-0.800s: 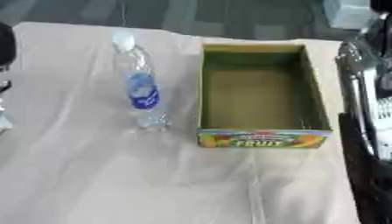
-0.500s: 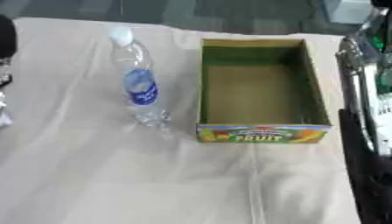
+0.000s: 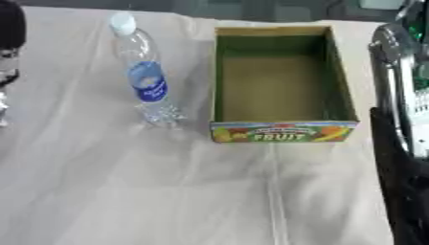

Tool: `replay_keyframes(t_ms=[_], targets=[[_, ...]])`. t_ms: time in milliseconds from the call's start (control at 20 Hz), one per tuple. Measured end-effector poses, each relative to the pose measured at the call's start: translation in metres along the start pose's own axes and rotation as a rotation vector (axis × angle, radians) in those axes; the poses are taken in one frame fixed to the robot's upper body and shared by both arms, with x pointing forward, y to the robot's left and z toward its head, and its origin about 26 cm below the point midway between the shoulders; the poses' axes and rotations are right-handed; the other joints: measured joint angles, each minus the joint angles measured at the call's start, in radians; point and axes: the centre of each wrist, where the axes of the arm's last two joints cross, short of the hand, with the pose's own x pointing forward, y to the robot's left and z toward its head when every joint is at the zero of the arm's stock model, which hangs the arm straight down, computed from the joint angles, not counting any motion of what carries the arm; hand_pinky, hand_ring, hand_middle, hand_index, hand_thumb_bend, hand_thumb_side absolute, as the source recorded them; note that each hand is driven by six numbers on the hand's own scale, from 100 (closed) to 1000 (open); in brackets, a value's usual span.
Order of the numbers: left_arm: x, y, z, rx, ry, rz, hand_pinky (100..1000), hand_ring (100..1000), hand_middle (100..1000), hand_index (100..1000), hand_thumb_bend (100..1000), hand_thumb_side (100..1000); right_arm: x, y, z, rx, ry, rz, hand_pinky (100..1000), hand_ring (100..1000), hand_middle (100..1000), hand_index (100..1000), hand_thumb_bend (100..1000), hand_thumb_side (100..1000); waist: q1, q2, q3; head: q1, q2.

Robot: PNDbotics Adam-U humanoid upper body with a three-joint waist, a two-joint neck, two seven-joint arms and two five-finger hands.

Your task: Pick up objects on the table and place them in the box.

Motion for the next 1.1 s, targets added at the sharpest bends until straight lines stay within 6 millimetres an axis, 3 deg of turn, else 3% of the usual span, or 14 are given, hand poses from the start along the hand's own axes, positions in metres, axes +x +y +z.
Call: replay_keyframes(t_ms=[200,350,400,450,550,1100], targets=[[-0.002,0.002,0.01,-0.133,0.106,-0.004,735,830,1000,1000,714,703,0.0,-0.001,0.005,0.012,0.022,0.002,779,851,925,938,100,1000,0.01,0.001,-0.01,0.015,0.011],[-0.001,0.002,0.013,-0.2,0.193,0.062,818,866,1000,1000,762,670,0.0,-0.002,0.007,0.02,0.031,0.0,777,851,924,938,100,1000,0.012,0.005,-0.015,0.027,0.013],[-0.001,0.002,0.014,-0.217,0.222,0.086,790,856,1000,1000,748,682,0.001,-0.002,0.007,0.022,0.032,-0.001,778,851,924,938,100,1000,0.013,0.006,-0.018,0.03,0.014],[-0.001,0.002,0.014,-0.231,0.249,0.11,857,886,1000,1000,775,651,0.001,-0.002,0.007,0.025,0.033,-0.003,777,851,924,937,100,1000,0.014,0.006,-0.02,0.034,0.017],[-0.001,0.003,0.016,-0.255,0.298,0.144,871,896,1000,1000,772,661,0.001,-0.001,0.008,0.027,0.038,-0.008,776,851,924,937,100,1000,0.016,0.006,-0.027,0.042,0.02],[0.0,0.002,0.018,-0.312,0.475,0.317,827,901,1000,1000,748,746,0.001,-0.002,0.012,0.035,0.056,-0.018,774,853,924,935,100,1000,0.025,0.008,-0.041,0.068,0.02]])
